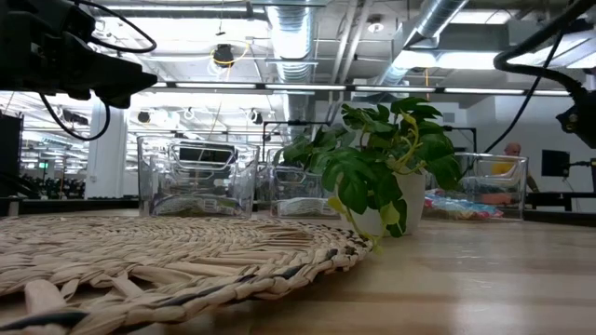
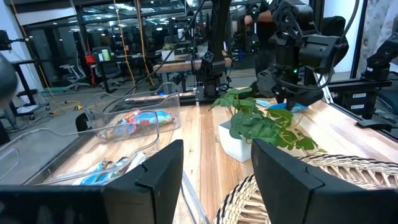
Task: Pick and place Granola Bars by type
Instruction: Put the yellow granola bar into the middle transparent bin
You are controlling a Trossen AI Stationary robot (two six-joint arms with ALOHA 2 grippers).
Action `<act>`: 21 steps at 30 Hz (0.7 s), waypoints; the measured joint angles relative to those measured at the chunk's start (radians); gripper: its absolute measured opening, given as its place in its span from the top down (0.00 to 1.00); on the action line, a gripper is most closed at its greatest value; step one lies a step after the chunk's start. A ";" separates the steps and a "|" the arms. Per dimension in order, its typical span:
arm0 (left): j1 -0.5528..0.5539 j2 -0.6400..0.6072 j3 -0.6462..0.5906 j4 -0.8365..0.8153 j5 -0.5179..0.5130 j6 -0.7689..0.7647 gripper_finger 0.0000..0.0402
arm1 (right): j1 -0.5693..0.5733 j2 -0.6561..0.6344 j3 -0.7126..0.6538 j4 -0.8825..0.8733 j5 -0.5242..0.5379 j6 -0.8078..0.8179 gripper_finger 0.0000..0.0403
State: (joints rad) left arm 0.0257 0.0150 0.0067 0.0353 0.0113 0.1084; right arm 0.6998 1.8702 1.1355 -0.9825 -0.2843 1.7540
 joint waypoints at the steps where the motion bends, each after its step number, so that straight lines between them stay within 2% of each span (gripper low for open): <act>1: 0.000 0.000 0.000 0.000 0.000 0.000 0.54 | 0.000 0.000 0.000 0.000 0.000 0.000 0.67; 5: 0.000 0.000 0.000 0.000 0.000 0.000 0.54 | -0.001 0.000 0.000 0.000 0.010 0.000 0.79; 9: 0.000 0.000 0.000 0.000 0.000 0.000 0.54 | -0.001 0.000 0.000 0.010 0.011 -0.002 0.87; 15: 0.000 0.000 0.000 0.000 0.000 0.000 0.54 | -0.001 -0.001 0.000 0.066 0.021 -0.069 0.91; 21: 0.000 0.000 0.000 0.000 0.000 0.000 0.54 | -0.001 -0.002 0.000 0.181 0.021 -0.261 0.94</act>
State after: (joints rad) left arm 0.0256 0.0151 0.0069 0.0353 0.0113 0.1083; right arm 0.6991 1.8679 1.1358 -0.8016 -0.2634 1.4931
